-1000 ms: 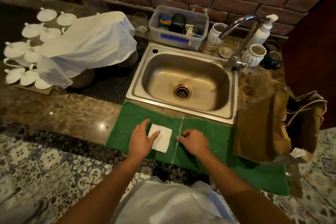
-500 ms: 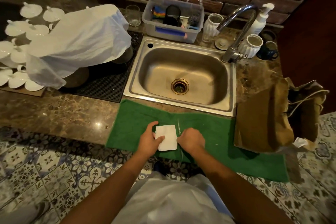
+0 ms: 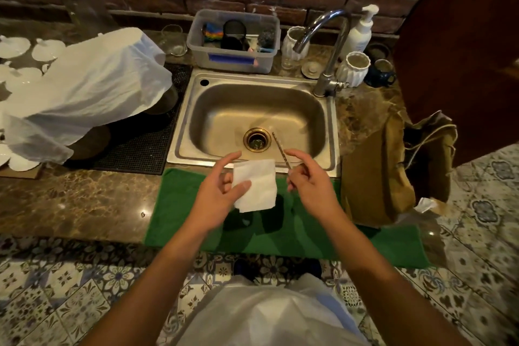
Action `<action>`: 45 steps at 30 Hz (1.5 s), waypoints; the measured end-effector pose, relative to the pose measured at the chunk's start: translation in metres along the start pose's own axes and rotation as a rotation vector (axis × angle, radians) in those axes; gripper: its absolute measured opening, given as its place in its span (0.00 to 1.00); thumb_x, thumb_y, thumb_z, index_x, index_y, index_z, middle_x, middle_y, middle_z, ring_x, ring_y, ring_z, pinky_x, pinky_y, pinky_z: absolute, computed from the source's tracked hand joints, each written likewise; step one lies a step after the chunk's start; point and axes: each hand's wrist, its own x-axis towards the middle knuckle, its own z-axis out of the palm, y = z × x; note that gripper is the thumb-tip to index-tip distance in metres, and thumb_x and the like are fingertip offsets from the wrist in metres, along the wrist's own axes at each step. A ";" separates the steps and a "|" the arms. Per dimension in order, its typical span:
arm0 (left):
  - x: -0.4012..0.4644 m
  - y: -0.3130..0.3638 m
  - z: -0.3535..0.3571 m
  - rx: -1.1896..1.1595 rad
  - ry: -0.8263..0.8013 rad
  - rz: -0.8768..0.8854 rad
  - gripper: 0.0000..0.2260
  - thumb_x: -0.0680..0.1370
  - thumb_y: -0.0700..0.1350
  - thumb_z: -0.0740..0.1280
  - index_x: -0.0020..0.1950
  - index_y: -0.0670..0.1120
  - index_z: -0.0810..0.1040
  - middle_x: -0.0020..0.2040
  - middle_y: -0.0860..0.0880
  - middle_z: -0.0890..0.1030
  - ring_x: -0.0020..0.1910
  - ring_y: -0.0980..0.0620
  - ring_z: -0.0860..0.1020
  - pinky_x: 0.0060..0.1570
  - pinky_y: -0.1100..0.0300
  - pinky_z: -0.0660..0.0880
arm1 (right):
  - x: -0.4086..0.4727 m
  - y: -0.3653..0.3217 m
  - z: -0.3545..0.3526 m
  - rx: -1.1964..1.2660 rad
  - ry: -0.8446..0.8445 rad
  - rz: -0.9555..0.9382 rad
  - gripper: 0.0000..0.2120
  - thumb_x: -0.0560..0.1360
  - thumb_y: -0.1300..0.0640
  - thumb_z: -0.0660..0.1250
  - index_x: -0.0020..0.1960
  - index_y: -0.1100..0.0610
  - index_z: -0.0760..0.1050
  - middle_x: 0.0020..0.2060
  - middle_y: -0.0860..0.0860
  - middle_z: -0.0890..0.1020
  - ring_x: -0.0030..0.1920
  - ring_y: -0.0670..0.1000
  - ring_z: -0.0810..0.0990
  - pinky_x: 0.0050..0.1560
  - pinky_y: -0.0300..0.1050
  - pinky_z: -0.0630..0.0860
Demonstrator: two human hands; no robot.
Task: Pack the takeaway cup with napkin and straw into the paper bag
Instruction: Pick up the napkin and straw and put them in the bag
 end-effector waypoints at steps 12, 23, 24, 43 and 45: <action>-0.010 0.109 0.111 -0.168 -0.077 0.232 0.26 0.77 0.36 0.72 0.72 0.53 0.73 0.58 0.47 0.86 0.54 0.45 0.86 0.43 0.57 0.83 | -0.046 -0.068 -0.098 0.117 0.083 -0.254 0.10 0.77 0.42 0.68 0.55 0.42 0.84 0.52 0.44 0.85 0.53 0.44 0.85 0.51 0.41 0.82; 0.024 0.106 0.245 0.147 0.022 0.324 0.29 0.75 0.54 0.75 0.73 0.67 0.68 0.61 0.55 0.81 0.57 0.56 0.81 0.54 0.53 0.82 | -0.058 -0.059 -0.247 0.157 0.449 -0.222 0.09 0.80 0.50 0.69 0.56 0.51 0.85 0.47 0.46 0.88 0.47 0.48 0.88 0.41 0.44 0.85; 0.026 0.101 0.260 0.308 0.023 0.328 0.32 0.75 0.57 0.75 0.75 0.70 0.63 0.68 0.55 0.77 0.63 0.55 0.78 0.59 0.49 0.80 | -0.058 -0.057 -0.261 0.177 0.489 -0.215 0.09 0.80 0.49 0.69 0.55 0.51 0.85 0.47 0.46 0.88 0.46 0.47 0.88 0.39 0.41 0.83; 0.070 0.063 0.306 1.173 0.084 0.295 0.38 0.75 0.62 0.71 0.80 0.56 0.58 0.79 0.48 0.63 0.69 0.43 0.75 0.57 0.47 0.79 | -0.020 -0.017 -0.321 0.193 0.455 -0.191 0.07 0.79 0.46 0.70 0.45 0.38 0.86 0.45 0.44 0.88 0.45 0.45 0.88 0.42 0.47 0.86; 0.073 0.060 0.303 1.160 0.075 0.212 0.41 0.74 0.60 0.73 0.81 0.54 0.56 0.72 0.45 0.74 0.65 0.42 0.78 0.57 0.48 0.78 | -0.014 -0.014 -0.317 0.171 0.433 -0.196 0.08 0.78 0.45 0.69 0.44 0.38 0.86 0.44 0.47 0.88 0.46 0.50 0.88 0.45 0.56 0.86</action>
